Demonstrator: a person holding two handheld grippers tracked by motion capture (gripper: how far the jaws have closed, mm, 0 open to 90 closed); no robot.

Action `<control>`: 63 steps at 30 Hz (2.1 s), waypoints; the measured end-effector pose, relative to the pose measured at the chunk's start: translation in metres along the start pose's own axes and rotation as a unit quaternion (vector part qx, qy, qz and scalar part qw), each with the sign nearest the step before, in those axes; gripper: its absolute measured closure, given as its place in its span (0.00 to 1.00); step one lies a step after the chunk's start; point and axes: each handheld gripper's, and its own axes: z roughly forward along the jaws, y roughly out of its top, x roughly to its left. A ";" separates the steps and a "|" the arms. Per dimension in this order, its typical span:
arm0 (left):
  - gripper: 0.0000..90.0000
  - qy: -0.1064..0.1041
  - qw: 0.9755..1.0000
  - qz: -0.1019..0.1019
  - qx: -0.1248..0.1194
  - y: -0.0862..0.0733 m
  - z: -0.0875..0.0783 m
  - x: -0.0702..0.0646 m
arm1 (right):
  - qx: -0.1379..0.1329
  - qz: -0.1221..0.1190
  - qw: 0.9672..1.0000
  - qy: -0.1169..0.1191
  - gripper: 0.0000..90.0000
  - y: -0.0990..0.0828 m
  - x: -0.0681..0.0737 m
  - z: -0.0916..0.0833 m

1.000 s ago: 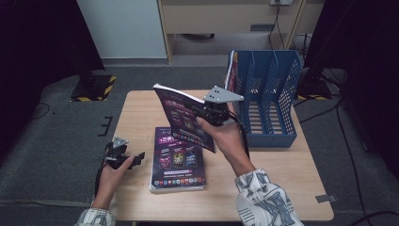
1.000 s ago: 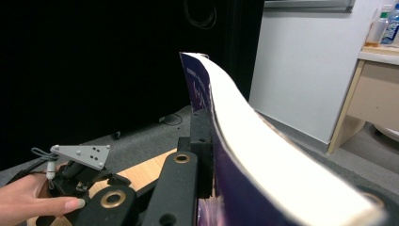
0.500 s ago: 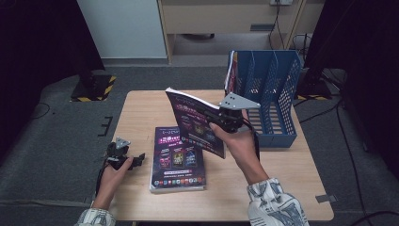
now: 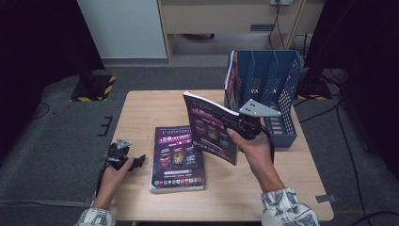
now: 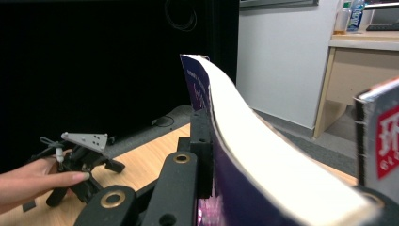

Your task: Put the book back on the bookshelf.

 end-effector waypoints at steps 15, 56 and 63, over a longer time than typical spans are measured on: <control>0.05 -0.004 1.000 -0.006 0.000 -0.001 0.000 0.001 | -0.002 0.006 1.000 -0.016 0.91 -0.002 -0.010 -0.028; 0.01 -0.014 1.000 -0.003 -0.001 -0.002 0.002 -0.003 | 0.015 0.015 0.998 -0.060 0.91 -0.009 -0.031 -0.106; 0.01 -0.015 1.000 -0.004 -0.002 -0.002 0.001 -0.003 | 0.010 0.023 0.998 -0.057 0.91 0.002 -0.030 -0.115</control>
